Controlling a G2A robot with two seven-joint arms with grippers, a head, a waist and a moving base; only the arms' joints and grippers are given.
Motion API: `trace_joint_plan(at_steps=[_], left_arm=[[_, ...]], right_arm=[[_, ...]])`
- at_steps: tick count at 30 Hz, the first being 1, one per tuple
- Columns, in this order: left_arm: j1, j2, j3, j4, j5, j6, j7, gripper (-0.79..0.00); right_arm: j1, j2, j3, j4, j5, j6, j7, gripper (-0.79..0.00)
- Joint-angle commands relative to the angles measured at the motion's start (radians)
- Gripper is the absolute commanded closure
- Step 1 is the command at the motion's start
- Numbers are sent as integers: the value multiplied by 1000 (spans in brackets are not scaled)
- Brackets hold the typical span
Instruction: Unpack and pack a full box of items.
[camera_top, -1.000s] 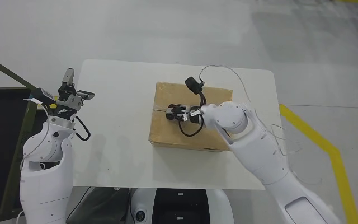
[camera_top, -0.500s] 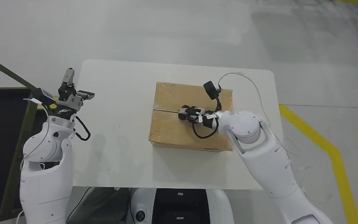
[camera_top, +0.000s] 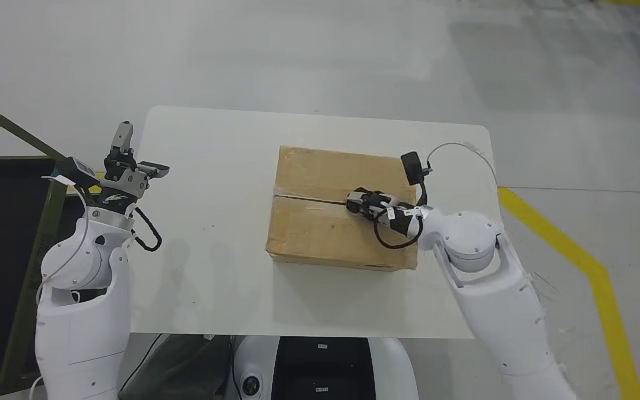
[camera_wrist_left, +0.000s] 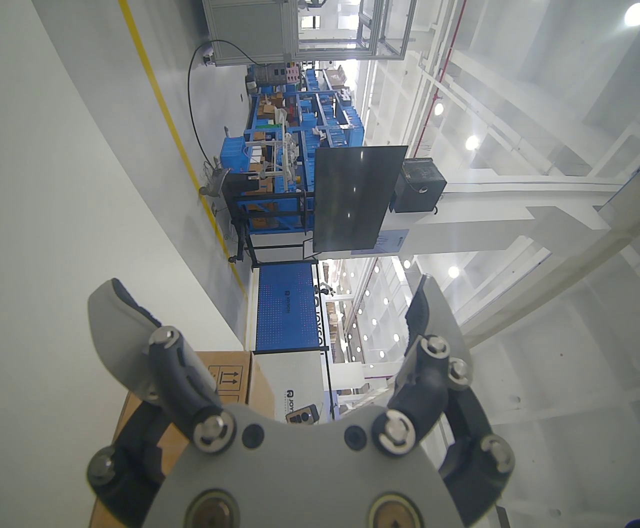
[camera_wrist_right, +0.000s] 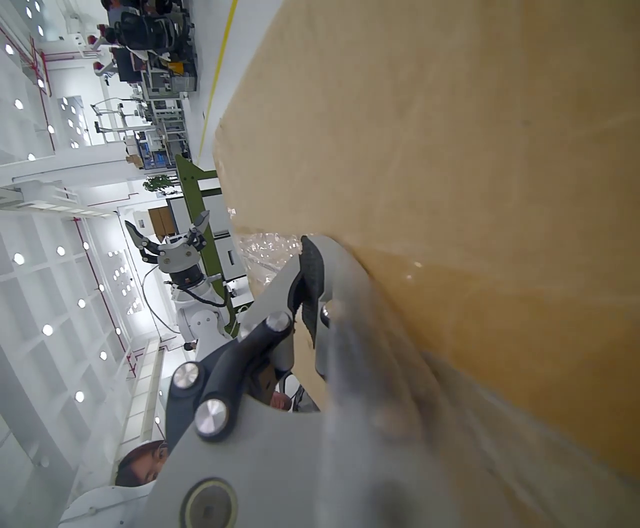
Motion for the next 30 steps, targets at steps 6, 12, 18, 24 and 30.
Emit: trace_joint_plan(at_steps=[6,12,18,24,30], left_arm=[[0,0,0,0,0,0,0,-785],[0,0,0,0,0,0,0,-785],[0,0,0,0,0,0,0,-785],[0,0,0,0,0,0,0,-785],[0,0,0,0,0,0,0,-785]], right_arm=[[-37,10,31,-13,12,-8,-3,0],[-50,15,59,5,64,-43,2,0],[-79,25,97,-20,71,-52,-10,0],[-124,37,143,-56,54,-31,-33,0],[-156,46,177,-72,48,-19,-44,0]])
